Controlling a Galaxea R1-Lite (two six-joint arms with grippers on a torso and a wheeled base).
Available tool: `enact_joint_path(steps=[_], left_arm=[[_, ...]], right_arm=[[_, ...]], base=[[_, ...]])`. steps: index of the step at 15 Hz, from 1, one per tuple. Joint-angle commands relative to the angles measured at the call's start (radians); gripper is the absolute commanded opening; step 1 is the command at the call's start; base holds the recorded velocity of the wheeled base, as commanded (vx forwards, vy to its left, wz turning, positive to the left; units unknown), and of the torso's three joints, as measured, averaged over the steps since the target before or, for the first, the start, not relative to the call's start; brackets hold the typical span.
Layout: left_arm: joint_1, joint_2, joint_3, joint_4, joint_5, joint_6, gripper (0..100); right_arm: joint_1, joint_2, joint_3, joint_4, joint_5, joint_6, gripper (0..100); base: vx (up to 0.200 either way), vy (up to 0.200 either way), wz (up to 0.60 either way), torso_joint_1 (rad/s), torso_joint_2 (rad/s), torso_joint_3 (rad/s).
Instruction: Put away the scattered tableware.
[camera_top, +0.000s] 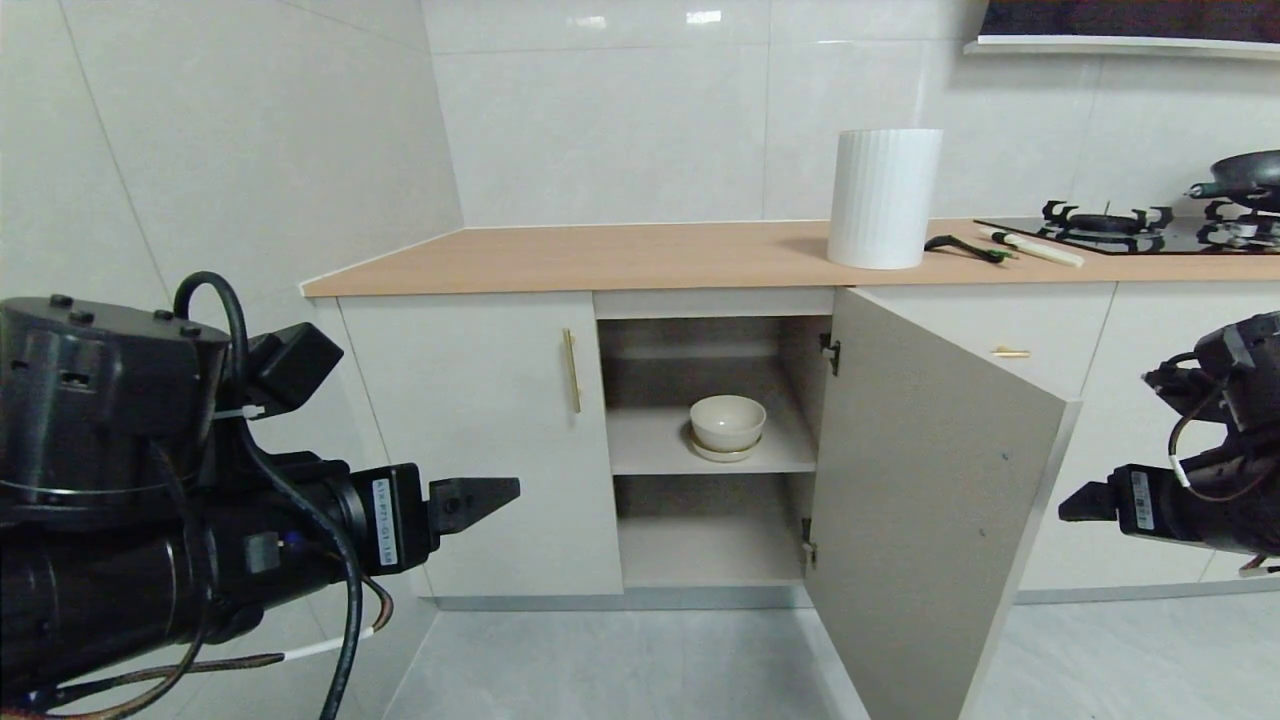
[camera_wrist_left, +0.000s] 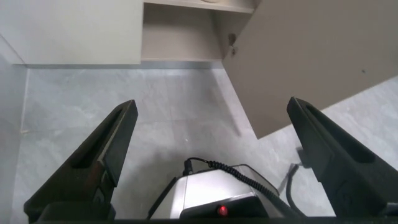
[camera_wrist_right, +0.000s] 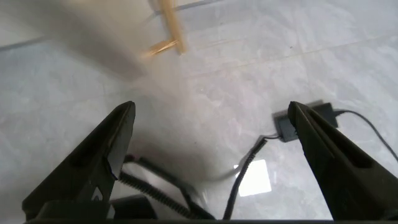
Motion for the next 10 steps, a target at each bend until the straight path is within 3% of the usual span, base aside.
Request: enact_joint_path(steps=[1, 5, 10], left_arm=[[0.0, 0.001, 0.0, 0.0, 0.0, -0.001, 100], [0.0, 0.001, 0.0, -0.002, 0.0, -0.001, 100], [0.0, 0.002, 0.0, -0.002, -0.001, -0.002, 100]], right_arm=[[-0.052, 0.042, -0.022, -0.013, 0.0, 0.001, 100], [-0.101, 0.15, -0.032, -0.123, -0.001, 0.012, 100], [-0.078, 0.256, -0.033, -0.244, 0.003, 0.12, 100]], base=[[0.0, 0.0, 0.0, 0.0, 0.0, 0.0], [0.0, 0.0, 0.0, 0.0, 0.0, 0.0], [0.0, 0.0, 0.0, 0.0, 0.0, 0.0]])
